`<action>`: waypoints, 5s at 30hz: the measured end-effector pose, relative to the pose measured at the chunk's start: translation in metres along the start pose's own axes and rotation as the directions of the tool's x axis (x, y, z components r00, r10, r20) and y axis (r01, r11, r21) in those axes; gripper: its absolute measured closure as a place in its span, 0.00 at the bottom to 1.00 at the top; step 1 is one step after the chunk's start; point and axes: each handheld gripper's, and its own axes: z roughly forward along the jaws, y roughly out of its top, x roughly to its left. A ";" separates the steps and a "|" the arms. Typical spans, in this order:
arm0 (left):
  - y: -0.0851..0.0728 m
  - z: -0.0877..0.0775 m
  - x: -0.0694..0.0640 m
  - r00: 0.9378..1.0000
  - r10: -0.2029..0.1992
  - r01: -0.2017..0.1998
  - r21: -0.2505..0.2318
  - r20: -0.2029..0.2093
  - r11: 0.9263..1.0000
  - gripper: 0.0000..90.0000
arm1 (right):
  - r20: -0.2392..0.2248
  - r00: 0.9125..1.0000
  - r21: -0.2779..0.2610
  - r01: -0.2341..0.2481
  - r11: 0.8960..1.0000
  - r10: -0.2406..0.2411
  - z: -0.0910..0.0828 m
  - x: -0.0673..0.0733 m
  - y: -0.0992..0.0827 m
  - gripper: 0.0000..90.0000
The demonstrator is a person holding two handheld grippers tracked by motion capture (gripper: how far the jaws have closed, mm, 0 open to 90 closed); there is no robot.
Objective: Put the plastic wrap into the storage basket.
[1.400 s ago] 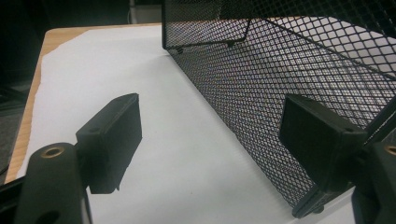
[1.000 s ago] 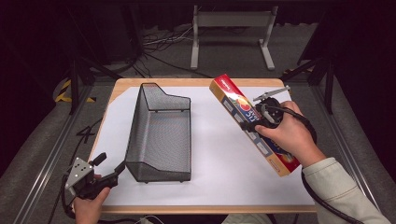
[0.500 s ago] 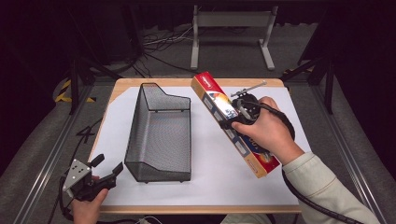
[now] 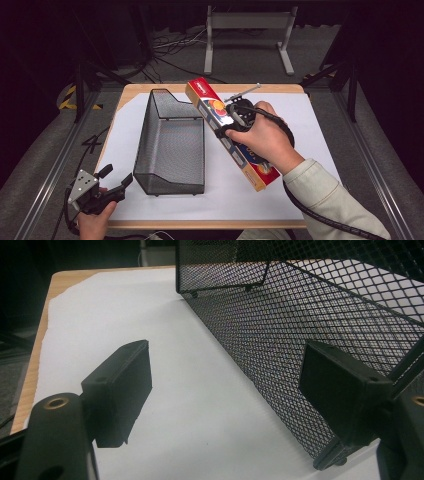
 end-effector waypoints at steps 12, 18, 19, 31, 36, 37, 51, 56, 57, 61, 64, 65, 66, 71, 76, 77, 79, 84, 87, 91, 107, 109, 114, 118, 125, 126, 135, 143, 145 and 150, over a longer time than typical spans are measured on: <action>0.000 0.003 0.000 1.000 -0.006 0.006 -0.001 0.007 1.000 0.24 | -0.007 1.000 0.024 -0.030 0.999 0.030 0.015 0.019 0.015 0.44; 0.000 0.002 0.001 1.000 -0.008 0.008 -0.005 0.005 1.000 0.24 | -0.012 0.999 0.042 -0.039 0.998 0.040 0.023 0.030 0.021 0.44; 0.000 0.002 0.001 1.000 -0.006 0.006 -0.003 0.006 1.000 0.24 | -0.009 0.999 0.046 -0.036 0.998 0.036 0.024 0.033 0.022 0.44; 0.000 0.000 0.001 1.000 -0.005 0.005 -0.006 0.003 1.000 0.24 | -0.022 0.997 0.074 -0.077 0.994 0.079 0.041 0.055 0.031 0.44; -0.001 -0.001 0.001 1.000 -0.009 0.009 -0.010 -0.001 1.000 0.24 | -0.026 0.996 0.089 -0.081 0.993 0.083 0.047 0.063 0.033 0.44; -0.001 -0.002 0.002 1.000 -0.012 0.012 -0.009 -0.002 1.000 0.24 | -0.025 0.996 0.092 -0.079 0.993 0.082 0.050 0.066 0.033 0.44; -0.004 -0.009 0.003 1.000 -0.013 0.013 -0.015 -0.016 1.000 0.24 | -0.013 0.996 0.135 -0.082 0.987 0.085 0.078 0.081 0.036 0.44; -0.005 -0.012 0.003 1.000 -0.018 0.017 -0.015 -0.023 1.000 0.24 | 0.006 0.997 0.151 -0.076 0.986 0.076 0.089 0.086 0.033 0.44; -0.005 -0.013 0.003 1.000 -0.016 0.016 -0.013 -0.023 1.000 0.24 | 0.008 0.997 0.155 -0.077 0.985 0.076 0.091 0.087 0.033 0.44; -0.005 -0.014 0.003 1.000 -0.007 0.006 -0.010 -0.025 1.000 0.24 | 0.014 0.996 0.173 -0.088 0.981 0.086 0.097 0.088 0.033 0.44; -0.005 -0.013 0.001 1.000 0.001 -0.002 -0.006 -0.025 1.000 0.24 | 0.021 0.996 0.184 -0.088 0.979 0.086 0.104 0.090 0.032 0.44; -0.005 -0.013 0.001 1.000 0.003 -0.003 -0.005 -0.023 1.000 0.24 | 0.019 0.996 0.190 -0.088 0.978 0.086 0.106 0.091 0.031 0.44; -0.005 -0.013 0.001 1.000 0.006 -0.006 0.000 -0.022 1.000 0.24 | 0.023 0.996 0.197 -0.094 0.976 0.092 0.107 0.092 0.031 0.44; -0.005 -0.012 0.000 1.000 0.013 -0.013 0.000 -0.018 1.000 0.24 | 0.032 0.995 0.226 -0.100 0.969 0.095 0.115 0.093 0.031 0.43; -0.005 -0.010 0.001 1.000 0.017 -0.017 0.006 -0.013 1.000 0.24 | 0.056 0.992 0.241 -0.121 0.963 0.111 0.118 0.093 0.035 0.43; -0.005 -0.010 0.000 1.000 0.016 -0.016 0.003 -0.013 1.000 0.24 | 0.061 0.992 0.246 -0.123 0.961 0.112 0.119 0.092 0.036 0.43; -0.005 -0.010 0.000 1.000 0.015 -0.015 0.003 -0.011 1.000 0.24 | 0.072 0.990 0.263 -0.134 0.955 0.119 0.123 0.091 0.037 0.43; -0.005 -0.010 0.001 1.000 0.016 -0.016 0.003 -0.010 1.000 0.24 | 0.099 0.988 0.288 -0.143 0.947 0.119 0.128 0.090 0.039 0.43; -0.005 -0.010 0.001 1.000 0.015 -0.015 0.003 -0.010 1.000 0.24 | 0.104 0.987 0.301 -0.146 0.942 0.120 0.130 0.089 0.040 0.43; -0.005 -0.010 0.000 1.000 0.009 -0.009 0.003 -0.010 1.000 0.24 | 0.113 0.988 0.312 -0.138 0.940 0.107 0.133 0.089 0.042 0.43; -0.004 -0.006 0.000 1.000 0.009 -0.009 0.005 -0.002 1.000 0.24 | 0.141 0.989 0.313 -0.089 0.946 0.047 0.143 0.093 0.046 0.43; -0.004 -0.007 0.000 1.000 0.010 -0.010 0.005 -0.003 1.000 0.24 | 0.138 0.990 0.303 -0.078 0.950 0.037 0.144 0.093 0.045 0.43; -0.004 -0.006 0.000 1.000 0.010 -0.010 0.006 -0.003 1.000 0.24 | 0.132 0.991 0.290 -0.061 0.955 0.023 0.143 0.093 0.045 0.43; -0.004 -0.006 0.000 1.000 0.012 -0.012 0.006 -0.001 1.000 0.24 | 0.088 0.996 0.274 -0.052 0.960 0.029 0.141 0.089 0.043 0.37; -0.003 -0.005 0.000 1.000 0.011 -0.011 0.008 0.000 1.000 0.24 | 0.036 0.999 0.199 -0.027 0.980 0.020 0.121 0.084 0.044 0.31; -0.003 -0.004 0.000 1.000 0.013 -0.013 0.006 0.001 1.000 0.24 | 0.022 1.000 0.184 -0.025 0.983 0.022 0.117 0.083 0.044 0.31; -0.003 -0.004 -0.001 1.000 0.014 -0.014 0.006 -0.005 1.000 0.24 | -0.044 0.999 0.061 -0.004 0.998 0.007 0.087 0.068 0.039 0.31; -0.003 -0.003 0.000 1.000 0.011 -0.011 0.005 -0.010 1.000 0.24 | -0.102 0.994 -0.081 0.040 0.996 -0.048 0.059 0.060 0.035 0.31; -0.003 -0.003 0.000 1.000 0.011 -0.011 0.004 -0.010 1.000 0.24 | -0.108 0.992 -0.120 0.050 0.992 -0.063 0.053 0.060 0.033 0.31; -0.003 -0.003 0.000 1.000 0.012 -0.012 0.007 -0.007 1.000 0.24 | -0.130 0.987 -0.200 0.070 0.977 -0.098 0.039 0.055 0.026 0.31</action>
